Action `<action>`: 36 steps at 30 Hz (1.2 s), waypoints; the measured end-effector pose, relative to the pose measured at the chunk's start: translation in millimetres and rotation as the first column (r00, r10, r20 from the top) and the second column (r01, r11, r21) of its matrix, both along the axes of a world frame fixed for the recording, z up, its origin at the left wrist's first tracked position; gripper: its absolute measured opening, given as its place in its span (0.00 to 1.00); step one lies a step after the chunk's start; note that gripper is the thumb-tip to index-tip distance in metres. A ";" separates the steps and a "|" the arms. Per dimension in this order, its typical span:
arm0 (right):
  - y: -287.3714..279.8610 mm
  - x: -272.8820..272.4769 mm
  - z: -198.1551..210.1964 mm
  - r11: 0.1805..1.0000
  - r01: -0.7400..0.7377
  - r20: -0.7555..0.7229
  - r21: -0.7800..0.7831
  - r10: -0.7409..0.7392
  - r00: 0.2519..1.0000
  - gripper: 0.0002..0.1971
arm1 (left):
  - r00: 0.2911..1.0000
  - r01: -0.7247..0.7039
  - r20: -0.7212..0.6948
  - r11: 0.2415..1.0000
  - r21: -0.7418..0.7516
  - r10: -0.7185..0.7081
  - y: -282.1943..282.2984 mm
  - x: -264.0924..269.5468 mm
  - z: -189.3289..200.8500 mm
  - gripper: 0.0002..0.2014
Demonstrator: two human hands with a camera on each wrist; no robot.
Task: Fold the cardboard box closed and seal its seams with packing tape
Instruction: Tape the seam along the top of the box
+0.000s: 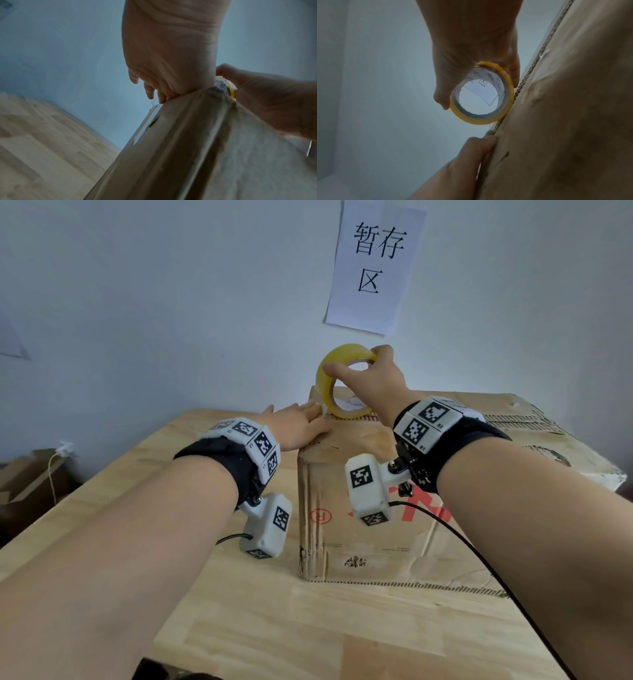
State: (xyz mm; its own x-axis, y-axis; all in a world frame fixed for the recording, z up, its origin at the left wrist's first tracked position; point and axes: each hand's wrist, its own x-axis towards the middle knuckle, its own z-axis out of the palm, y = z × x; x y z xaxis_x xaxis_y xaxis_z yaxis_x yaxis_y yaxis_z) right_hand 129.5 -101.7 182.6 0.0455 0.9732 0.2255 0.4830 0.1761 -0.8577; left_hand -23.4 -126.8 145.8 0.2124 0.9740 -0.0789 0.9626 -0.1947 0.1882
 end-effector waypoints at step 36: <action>1.2 53.6 1.4 0.999 -0.010 0.062 -0.049 0.013 0.998 0.40 | 0.906 0.007 -0.424 1.000 -0.001 -0.007 0.3 13.0 17.5 0.32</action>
